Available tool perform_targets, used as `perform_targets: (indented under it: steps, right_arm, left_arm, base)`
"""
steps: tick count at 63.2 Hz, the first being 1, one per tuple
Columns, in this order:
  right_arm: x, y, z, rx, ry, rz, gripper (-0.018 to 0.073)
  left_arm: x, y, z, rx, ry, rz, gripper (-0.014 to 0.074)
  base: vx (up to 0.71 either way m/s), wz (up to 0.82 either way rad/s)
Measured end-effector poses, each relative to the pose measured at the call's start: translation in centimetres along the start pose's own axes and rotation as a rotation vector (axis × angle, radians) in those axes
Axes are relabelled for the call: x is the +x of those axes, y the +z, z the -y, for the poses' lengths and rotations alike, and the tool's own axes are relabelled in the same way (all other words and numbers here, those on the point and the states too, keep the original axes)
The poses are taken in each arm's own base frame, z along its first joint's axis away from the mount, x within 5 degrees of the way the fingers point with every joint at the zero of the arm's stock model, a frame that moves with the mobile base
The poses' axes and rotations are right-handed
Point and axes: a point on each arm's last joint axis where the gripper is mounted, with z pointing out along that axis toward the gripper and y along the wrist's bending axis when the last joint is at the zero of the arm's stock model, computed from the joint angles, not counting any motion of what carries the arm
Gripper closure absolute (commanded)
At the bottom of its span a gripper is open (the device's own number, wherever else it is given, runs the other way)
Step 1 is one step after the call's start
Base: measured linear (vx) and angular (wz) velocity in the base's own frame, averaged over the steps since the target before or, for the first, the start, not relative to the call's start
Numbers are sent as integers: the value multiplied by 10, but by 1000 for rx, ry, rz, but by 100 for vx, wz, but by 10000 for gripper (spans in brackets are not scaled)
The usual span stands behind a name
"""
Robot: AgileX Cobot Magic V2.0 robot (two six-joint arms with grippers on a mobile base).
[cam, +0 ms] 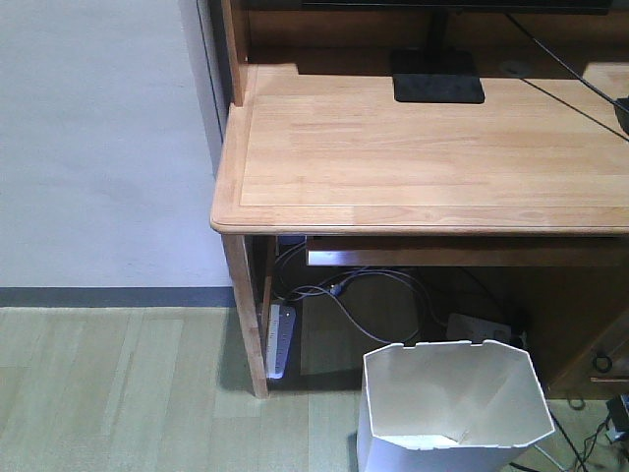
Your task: Move trash bin to bedside with robot
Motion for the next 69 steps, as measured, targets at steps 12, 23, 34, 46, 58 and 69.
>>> perform_targets:
  steps: [12, 23, 34, 46, 58, 69]
  right_arm:
    - [0, 0, 0, 0, 0, 0, 562]
    - [0, 0, 0, 0, 0, 0, 562]
    - [0, 0, 0, 0, 0, 0, 562]
    - [0, 0, 0, 0, 0, 0, 562]
    - [0, 0, 0, 0, 0, 0, 562]
    - [-1, 0, 0, 0, 0, 7, 562]
  left_arm:
    - [0, 0, 0, 0, 0, 0, 602]
    - [0, 0, 0, 0, 0, 0, 602]
    - [0, 0, 0, 0, 0, 0, 602]
    - [0, 0, 0, 0, 0, 0, 602]
    - [0, 0, 0, 0, 0, 0, 602]
    - [0, 0, 0, 0, 0, 0, 602]
  base:
    - [0, 0]
    - [0, 0]
    - [0, 0]
    - [0, 0]
    - [0, 0]
    - [0, 0]
